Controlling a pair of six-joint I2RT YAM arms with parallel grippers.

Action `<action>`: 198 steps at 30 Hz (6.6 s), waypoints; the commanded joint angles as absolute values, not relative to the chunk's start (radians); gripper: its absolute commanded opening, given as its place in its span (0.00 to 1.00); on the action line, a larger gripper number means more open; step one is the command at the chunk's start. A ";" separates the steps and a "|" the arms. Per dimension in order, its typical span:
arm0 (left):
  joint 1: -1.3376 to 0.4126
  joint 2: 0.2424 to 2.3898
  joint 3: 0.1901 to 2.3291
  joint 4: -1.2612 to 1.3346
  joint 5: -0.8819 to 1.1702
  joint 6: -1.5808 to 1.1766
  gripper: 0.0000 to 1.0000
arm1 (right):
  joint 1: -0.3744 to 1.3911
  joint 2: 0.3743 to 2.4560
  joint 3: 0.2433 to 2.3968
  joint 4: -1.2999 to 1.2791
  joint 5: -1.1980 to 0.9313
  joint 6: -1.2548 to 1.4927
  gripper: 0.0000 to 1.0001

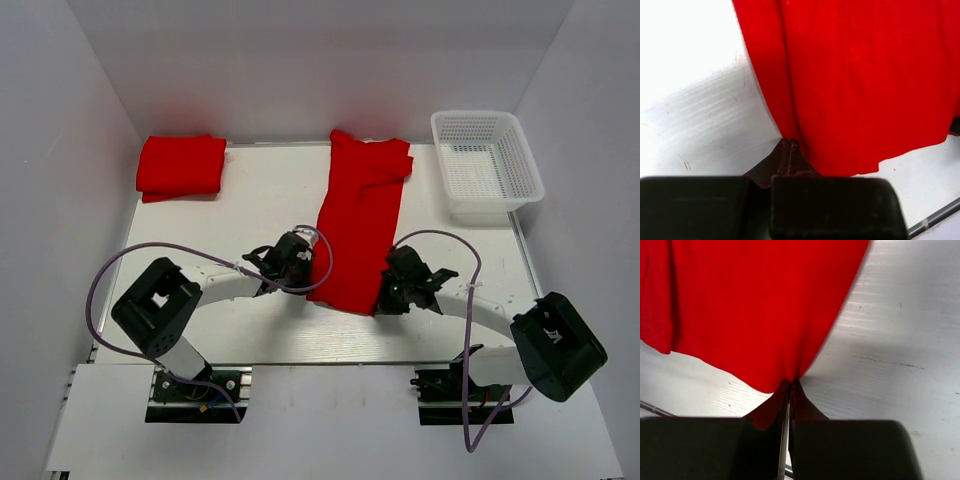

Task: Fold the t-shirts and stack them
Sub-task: Grab the bottom of the folded rectangular tshirt with both arms, then fold the folded rectangular tshirt in 1/3 of the way, then grab one side of the 2/3 rectangular tshirt with both arms, then fold the long partially folded tshirt into a neat square

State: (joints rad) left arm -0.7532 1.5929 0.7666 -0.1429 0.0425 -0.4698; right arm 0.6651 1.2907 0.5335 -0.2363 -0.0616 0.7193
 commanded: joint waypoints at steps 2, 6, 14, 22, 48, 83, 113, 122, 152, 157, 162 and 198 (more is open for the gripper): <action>-0.764 1.508 0.704 -0.236 0.005 -0.526 0.00 | 0.663 1.212 0.457 -0.227 -0.018 0.750 0.00; -0.744 1.405 0.680 -0.291 -0.041 -0.526 0.00 | 0.663 1.071 0.431 -0.328 0.044 0.735 0.00; -0.758 1.259 0.620 -0.265 0.141 -0.548 0.00 | 0.670 0.896 0.384 -0.373 -0.125 0.692 0.00; -0.758 1.249 0.606 -0.258 0.204 -0.603 0.00 | 0.675 0.884 0.368 -0.348 -0.218 0.673 0.00; -0.578 1.848 1.554 -0.620 -0.009 -0.540 0.00 | 0.417 1.446 1.050 -0.437 -0.081 0.384 0.00; -0.396 2.345 2.017 -0.391 0.306 -0.471 0.07 | 0.196 1.954 1.479 -0.345 -0.131 0.436 0.04; -0.420 2.235 1.899 -0.491 0.240 -0.212 1.00 | 0.189 1.749 1.232 -0.242 -0.578 0.273 0.90; -0.431 2.502 2.196 -0.549 0.089 -0.234 1.00 | 0.183 1.733 1.216 -0.239 -0.560 0.299 0.90; -0.431 1.877 1.293 -0.319 0.327 -0.199 1.00 | 0.244 1.609 0.914 -0.249 -0.494 0.321 0.90; -0.431 1.921 1.279 -0.262 0.336 -0.210 0.96 | 0.242 1.669 0.917 -0.210 -0.502 0.316 0.90; -0.431 1.930 1.255 -0.262 0.327 -0.187 0.79 | 0.242 1.723 0.920 -0.167 -0.503 0.342 0.90; -0.574 1.434 1.141 -0.696 0.618 -0.531 0.00 | 0.249 1.068 0.839 -0.827 -0.658 0.183 0.00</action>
